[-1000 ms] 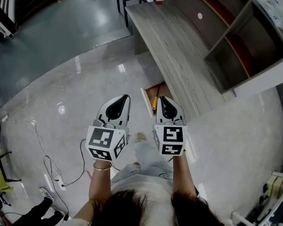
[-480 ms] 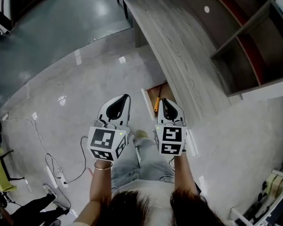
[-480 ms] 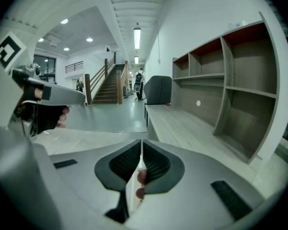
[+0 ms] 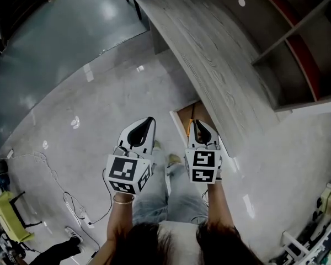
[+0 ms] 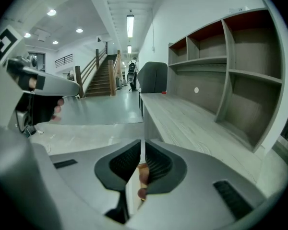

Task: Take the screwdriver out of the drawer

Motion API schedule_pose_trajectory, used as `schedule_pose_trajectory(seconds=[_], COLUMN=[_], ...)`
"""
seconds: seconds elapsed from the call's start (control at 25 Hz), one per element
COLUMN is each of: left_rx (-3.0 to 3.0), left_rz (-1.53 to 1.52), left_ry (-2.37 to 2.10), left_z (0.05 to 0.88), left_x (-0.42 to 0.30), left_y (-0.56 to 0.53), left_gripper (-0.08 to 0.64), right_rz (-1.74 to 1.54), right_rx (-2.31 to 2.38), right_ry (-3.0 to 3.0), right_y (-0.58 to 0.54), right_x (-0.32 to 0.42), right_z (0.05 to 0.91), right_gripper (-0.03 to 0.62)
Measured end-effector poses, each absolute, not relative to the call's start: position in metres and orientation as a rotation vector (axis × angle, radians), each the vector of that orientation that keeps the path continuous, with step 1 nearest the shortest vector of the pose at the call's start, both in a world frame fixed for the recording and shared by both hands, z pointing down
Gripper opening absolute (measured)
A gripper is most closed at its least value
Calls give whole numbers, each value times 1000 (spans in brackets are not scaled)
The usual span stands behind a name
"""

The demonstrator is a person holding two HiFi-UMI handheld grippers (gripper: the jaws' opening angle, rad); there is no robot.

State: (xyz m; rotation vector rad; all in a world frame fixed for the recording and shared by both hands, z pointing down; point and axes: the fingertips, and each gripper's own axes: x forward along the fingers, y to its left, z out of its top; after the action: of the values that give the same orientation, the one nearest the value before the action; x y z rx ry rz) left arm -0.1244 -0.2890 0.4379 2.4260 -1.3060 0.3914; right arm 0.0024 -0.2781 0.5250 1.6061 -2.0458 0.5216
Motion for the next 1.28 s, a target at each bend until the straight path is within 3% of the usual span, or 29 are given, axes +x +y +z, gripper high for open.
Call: schedule_pose_trajectory(seconds=[1.28], left_rx=[2421], left_rz=[561], left_ry=[-939], left_z=[584], left_x=[-91], left_y=[-353], left_gripper=[18], right_rz=[789], right_rx=[1613], right_ry=[-1746], right_y=[-302], right_x=[18], right_z=[686], right_gripper=[46])
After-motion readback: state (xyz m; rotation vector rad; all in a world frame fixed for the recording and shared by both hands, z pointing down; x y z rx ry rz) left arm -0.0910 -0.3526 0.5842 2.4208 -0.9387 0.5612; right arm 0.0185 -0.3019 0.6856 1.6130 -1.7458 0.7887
